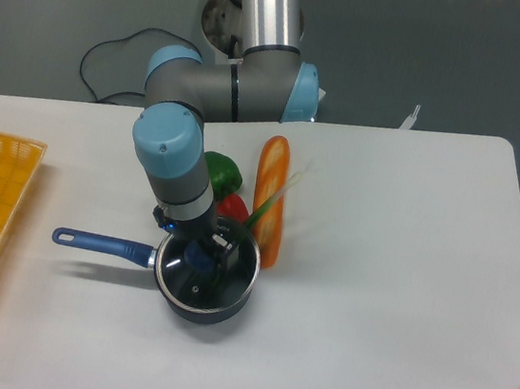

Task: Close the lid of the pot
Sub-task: 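Lower the lid onto the saucepan rim, adjusting over the green onions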

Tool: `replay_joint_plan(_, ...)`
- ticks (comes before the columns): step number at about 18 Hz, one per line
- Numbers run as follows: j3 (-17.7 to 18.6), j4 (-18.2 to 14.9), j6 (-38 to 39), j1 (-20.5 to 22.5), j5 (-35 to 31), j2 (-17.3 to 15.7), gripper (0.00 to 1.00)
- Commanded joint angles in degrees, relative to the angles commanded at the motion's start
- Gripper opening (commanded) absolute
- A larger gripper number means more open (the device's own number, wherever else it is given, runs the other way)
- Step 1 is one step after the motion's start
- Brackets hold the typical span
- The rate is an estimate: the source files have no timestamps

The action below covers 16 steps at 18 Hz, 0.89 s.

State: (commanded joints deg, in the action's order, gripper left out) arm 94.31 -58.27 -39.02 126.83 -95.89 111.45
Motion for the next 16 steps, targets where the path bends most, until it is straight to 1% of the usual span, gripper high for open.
replay_joint_plan(9, 0.17, -0.09, 0.0, -0.09, 0.0, 0.09, 0.65)
replay_joint_plan(13, 0.18, 0.0, -0.09, -0.09, 0.0, 0.35, 0.73)
replay_joint_plan(16, 0.18, -0.09, -0.09, -0.09, 0.0, 0.35, 0.76)
